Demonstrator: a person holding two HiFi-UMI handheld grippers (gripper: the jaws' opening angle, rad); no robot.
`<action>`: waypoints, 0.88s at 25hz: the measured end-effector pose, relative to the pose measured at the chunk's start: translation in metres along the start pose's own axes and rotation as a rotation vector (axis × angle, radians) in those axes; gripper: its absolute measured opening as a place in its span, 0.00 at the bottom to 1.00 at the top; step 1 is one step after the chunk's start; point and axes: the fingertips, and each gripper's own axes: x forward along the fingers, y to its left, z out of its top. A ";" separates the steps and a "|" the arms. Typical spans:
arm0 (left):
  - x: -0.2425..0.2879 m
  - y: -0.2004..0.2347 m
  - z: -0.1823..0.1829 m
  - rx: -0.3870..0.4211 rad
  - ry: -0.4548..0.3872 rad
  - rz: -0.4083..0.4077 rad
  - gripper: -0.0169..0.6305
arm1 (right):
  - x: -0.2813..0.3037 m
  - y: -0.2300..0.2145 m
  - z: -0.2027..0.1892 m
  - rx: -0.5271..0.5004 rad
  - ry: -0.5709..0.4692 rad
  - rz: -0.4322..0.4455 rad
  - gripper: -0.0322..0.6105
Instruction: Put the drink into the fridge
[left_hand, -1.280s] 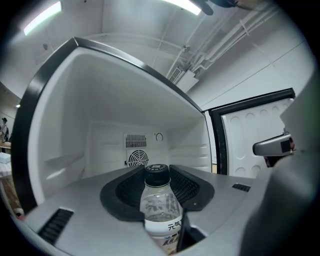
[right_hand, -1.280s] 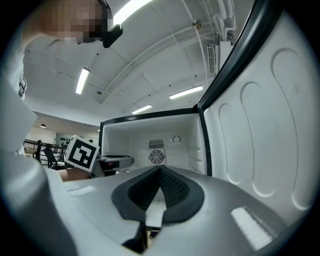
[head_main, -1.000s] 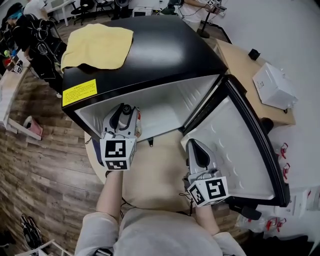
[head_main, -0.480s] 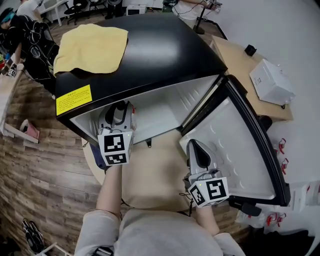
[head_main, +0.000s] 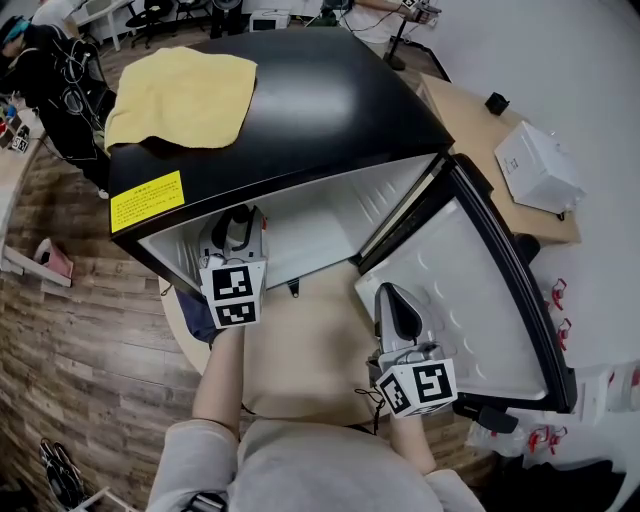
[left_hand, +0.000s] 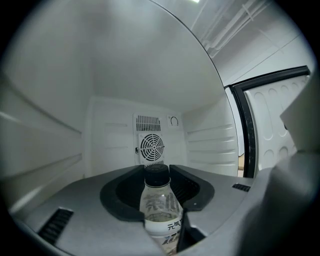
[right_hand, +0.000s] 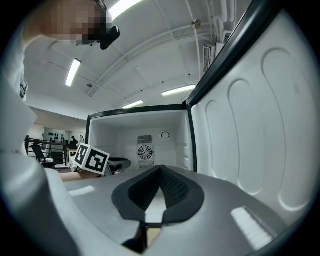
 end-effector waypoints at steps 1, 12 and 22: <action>0.000 0.000 -0.004 -0.003 0.007 0.001 0.27 | 0.000 0.000 0.000 0.000 0.000 0.000 0.07; 0.001 -0.002 -0.009 0.009 -0.012 0.009 0.27 | -0.002 0.000 0.000 0.004 0.002 0.007 0.07; -0.008 -0.010 -0.003 0.037 -0.039 -0.007 0.29 | -0.008 0.000 0.003 0.010 -0.009 0.020 0.07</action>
